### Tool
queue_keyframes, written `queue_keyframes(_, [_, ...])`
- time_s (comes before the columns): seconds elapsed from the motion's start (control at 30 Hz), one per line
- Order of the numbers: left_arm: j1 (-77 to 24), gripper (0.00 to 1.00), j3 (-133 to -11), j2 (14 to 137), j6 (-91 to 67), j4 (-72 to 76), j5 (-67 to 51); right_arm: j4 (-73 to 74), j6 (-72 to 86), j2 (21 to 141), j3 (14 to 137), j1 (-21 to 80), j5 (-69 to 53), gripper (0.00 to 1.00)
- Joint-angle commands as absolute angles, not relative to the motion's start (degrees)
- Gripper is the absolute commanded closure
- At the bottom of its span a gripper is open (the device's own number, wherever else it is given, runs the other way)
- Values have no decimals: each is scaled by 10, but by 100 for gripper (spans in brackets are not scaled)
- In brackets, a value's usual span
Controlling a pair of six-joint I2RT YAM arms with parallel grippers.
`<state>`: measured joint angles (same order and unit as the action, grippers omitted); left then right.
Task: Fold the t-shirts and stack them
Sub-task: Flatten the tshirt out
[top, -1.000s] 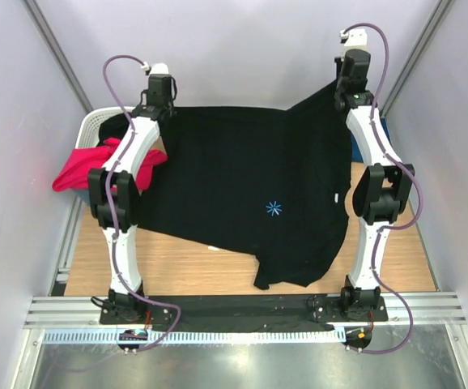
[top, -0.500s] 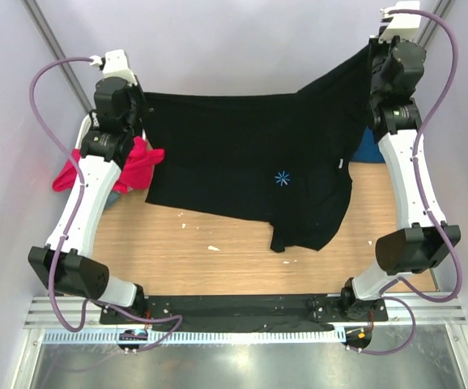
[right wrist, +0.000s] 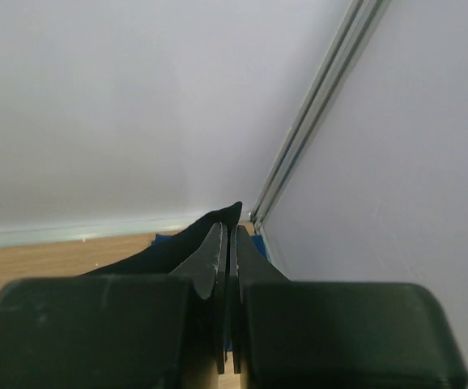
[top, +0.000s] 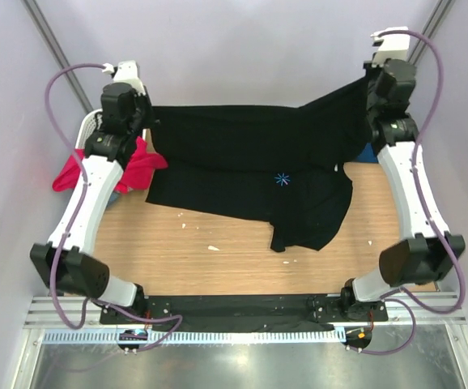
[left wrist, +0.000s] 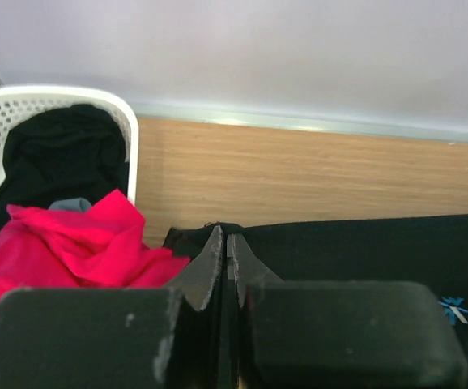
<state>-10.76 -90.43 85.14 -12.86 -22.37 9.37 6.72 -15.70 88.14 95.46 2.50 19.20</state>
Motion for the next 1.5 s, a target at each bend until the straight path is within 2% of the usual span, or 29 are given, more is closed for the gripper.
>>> queue_keyframes(0.0, [-108,100,-933,742,-127,-198,64,28,-156,756,984,24,205,99])
queue_keyframes(0.3, [-108,100,-935,521,-126,-262,82,121,-149,550,1035,24,146,99])
queue_keyframes(0.5, [-108,100,-947,400,-156,-313,72,235,-150,504,1208,22,132,99])
queue_keyframes(0.67, [-108,100,-1041,376,-144,-388,86,267,-169,502,1291,12,134,99])
queue_keyframes(0.87, [-108,100,-1177,440,-116,-439,128,269,-178,546,1350,7,134,99])
queue_keyframes(1.07, [-108,100,-1195,551,-91,-454,159,255,-209,620,1335,9,173,99])
queue_keyframes(1.27, [-107,100,-1051,599,-92,-368,172,230,-229,698,1280,21,182,99])
queue_keyframes(1.37, [-108,100,-960,605,-94,-303,173,181,-231,703,1184,21,189,99])
queue_keyframes(1.47, [-108,100,-907,618,-96,-260,178,100,-230,679,1037,21,195,99])
